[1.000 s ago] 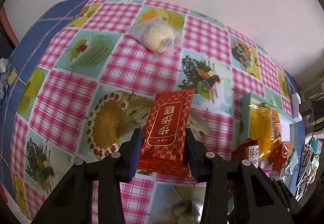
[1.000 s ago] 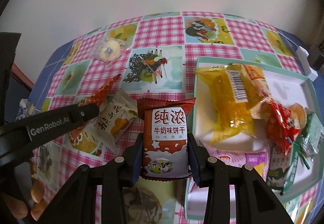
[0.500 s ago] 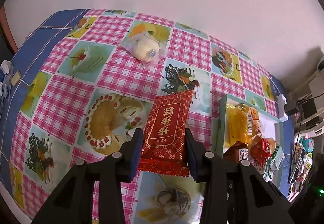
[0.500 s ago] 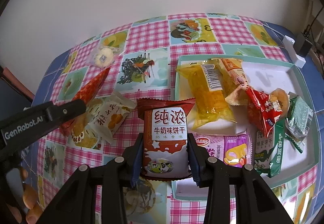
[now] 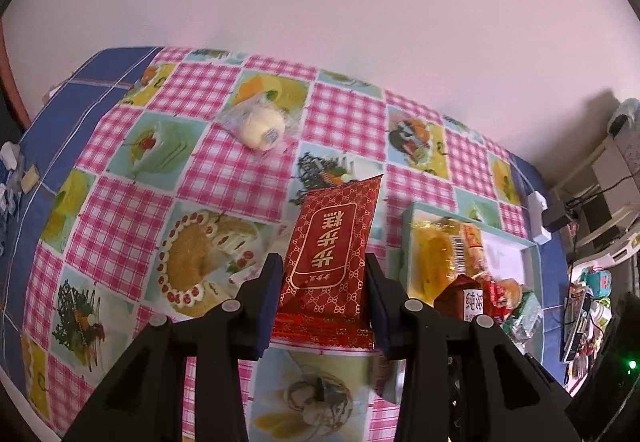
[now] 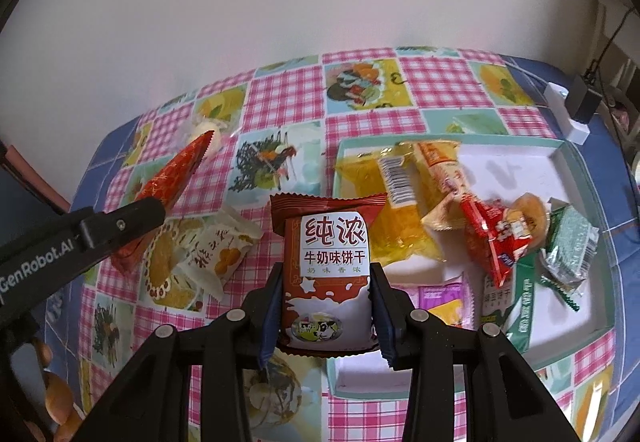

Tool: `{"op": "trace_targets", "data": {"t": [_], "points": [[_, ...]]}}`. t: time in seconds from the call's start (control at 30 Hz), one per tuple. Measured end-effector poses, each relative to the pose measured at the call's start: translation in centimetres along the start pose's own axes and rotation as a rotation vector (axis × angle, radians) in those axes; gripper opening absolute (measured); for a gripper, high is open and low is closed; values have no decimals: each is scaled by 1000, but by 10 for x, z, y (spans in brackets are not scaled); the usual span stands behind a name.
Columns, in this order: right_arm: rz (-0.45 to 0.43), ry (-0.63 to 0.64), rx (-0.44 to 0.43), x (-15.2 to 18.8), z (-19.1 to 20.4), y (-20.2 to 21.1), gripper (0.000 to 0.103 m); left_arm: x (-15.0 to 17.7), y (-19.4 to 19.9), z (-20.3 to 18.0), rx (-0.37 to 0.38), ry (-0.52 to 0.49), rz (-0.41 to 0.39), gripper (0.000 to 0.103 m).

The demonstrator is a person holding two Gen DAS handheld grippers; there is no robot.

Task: Organize snacks
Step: 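Lift both held packs and carry them over the white tray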

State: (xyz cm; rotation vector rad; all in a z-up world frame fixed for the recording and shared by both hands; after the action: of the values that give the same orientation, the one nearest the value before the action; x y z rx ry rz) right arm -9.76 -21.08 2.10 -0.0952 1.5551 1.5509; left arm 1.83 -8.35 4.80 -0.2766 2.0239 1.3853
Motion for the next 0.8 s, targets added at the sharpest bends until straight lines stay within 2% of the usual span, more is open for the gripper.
{"op": "trace_targets", "data": {"t": [0.2,0.43,0.8], "points": [[-25,-64,49,-9,-29,9,42,3,5,-27,58,-34,-9,41],[-54,-180,115,-17,-83,19,42,15,2,-68,116,-100,10,41],[-56,-357,196,-9,-163,31,42,45,-6,-134,183,-236,55,41]]}}
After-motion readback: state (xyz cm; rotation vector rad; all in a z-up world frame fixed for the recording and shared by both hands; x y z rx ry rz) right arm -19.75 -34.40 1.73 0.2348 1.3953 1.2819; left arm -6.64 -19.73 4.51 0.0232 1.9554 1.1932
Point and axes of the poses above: each gripper's, at about its wrist camera, not at the fingertips, and y roughly against the way its jaws point, z to its left, x to its underside, the point moved 1 cm from there along -y, roughly the way its jaws point, and after that the axes turned 11 degrees about -z, right-handed, at the moved point
